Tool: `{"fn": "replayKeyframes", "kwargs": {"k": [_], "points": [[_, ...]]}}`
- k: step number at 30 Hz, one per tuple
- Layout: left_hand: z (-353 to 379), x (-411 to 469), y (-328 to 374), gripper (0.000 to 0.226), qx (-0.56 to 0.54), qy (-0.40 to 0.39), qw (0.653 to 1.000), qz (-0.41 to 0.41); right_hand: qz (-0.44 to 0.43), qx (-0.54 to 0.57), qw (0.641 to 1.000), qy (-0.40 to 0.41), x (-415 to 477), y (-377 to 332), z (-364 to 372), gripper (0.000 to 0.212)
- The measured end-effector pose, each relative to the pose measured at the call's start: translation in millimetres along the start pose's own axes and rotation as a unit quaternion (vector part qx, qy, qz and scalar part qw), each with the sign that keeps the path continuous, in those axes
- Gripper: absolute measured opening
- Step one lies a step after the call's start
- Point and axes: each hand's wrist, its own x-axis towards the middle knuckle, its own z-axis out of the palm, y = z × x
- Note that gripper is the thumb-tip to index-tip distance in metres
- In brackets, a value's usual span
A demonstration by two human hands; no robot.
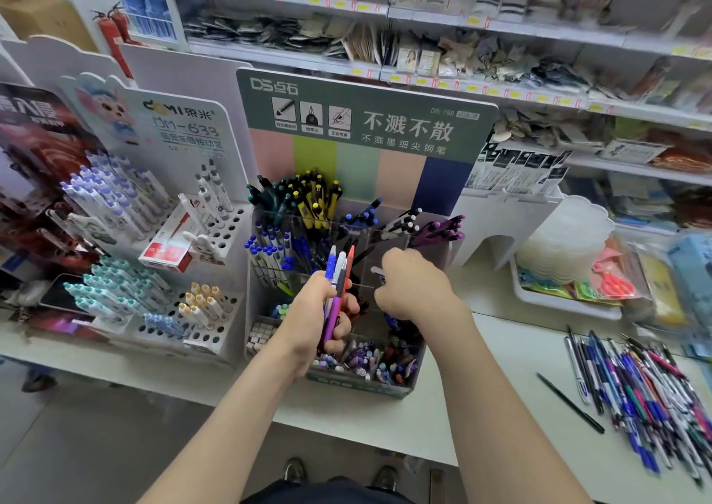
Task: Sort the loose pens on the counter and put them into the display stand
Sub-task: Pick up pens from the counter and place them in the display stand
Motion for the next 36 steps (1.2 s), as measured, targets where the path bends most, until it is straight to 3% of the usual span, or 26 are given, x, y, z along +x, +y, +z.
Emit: {"fn": "replayKeyframes", "kwargs": {"k": [3, 6, 10, 14, 17, 18, 22, 24, 27, 30, 32, 36], "points": [[3.9, -0.2, 1.1, 0.027, 0.017, 0.004, 1.0, -0.005, -0.01, 0.003, 1.0, -0.003, 5.5, 0.0, -4.1, 0.033], [5.3, -0.6, 2.8, 0.028, 0.032, 0.007, 0.999, 0.012, -0.004, 0.04, 0.998, 0.051, 13.0, 6.8, 1.9, 0.016], [5.9, 0.1, 5.1, 0.03, 0.034, 0.014, 0.999, 0.023, -0.022, 0.128, 0.984, 0.125, 14.4, 23.2, 18.1, 0.048], [9.8, 0.8, 6.3, 0.029, 0.035, 0.007, 0.999, 0.03, -0.069, 0.203, 0.947, 0.24, 2.2, 33.8, 33.0, 0.036], [13.3, 1.5, 7.6, 0.026, 0.042, -0.016, 0.998, 0.038, -0.076, 0.268, 0.89, 0.36, -16.0, 27.5, 39.1, 0.017], [14.6, 1.9, 8.2, 0.025, 0.052, -0.028, 0.997, 0.045, -0.076, 0.313, 0.878, 0.355, -22.4, 23.0, 38.8, 0.016], [15.7, -0.1, 7.8, 0.021, 0.112, -0.084, 0.987, 0.084, -0.071, 0.472, 0.856, 0.199, -33.9, 9.0, 38.9, 0.015], [13.9, -3.1, 6.9, 0.023, 0.119, -0.1, 0.984, 0.09, -0.039, 0.538, 0.825, 0.17, -32.3, 9.3, 41.4, 0.011], [10.9, -7.4, 4.1, 0.023, 0.112, -0.06, 0.989, 0.08, -0.029, 0.576, 0.798, 0.176, -31.3, 6.2, 44.1, 0.009], [-0.3, -7.1, -1.8, 0.019, 0.162, 0.03, 0.98, 0.108, -0.095, 0.6, 0.745, 0.276, -34.0, 0.3, 48.4, 0.014], [-12.6, -7.6, -2.9, 0.018, 0.203, 0.053, 0.97, 0.124, -0.143, 0.548, 0.767, 0.302, -33.9, 2.5, 53.3, 0.019], [-28.4, -9.5, -0.7, 0.015, 0.093, 0.05, 0.993, 0.054, -0.132, 0.377, 0.887, 0.234, -25.4, 13.2, 66.5, 0.033]]}}
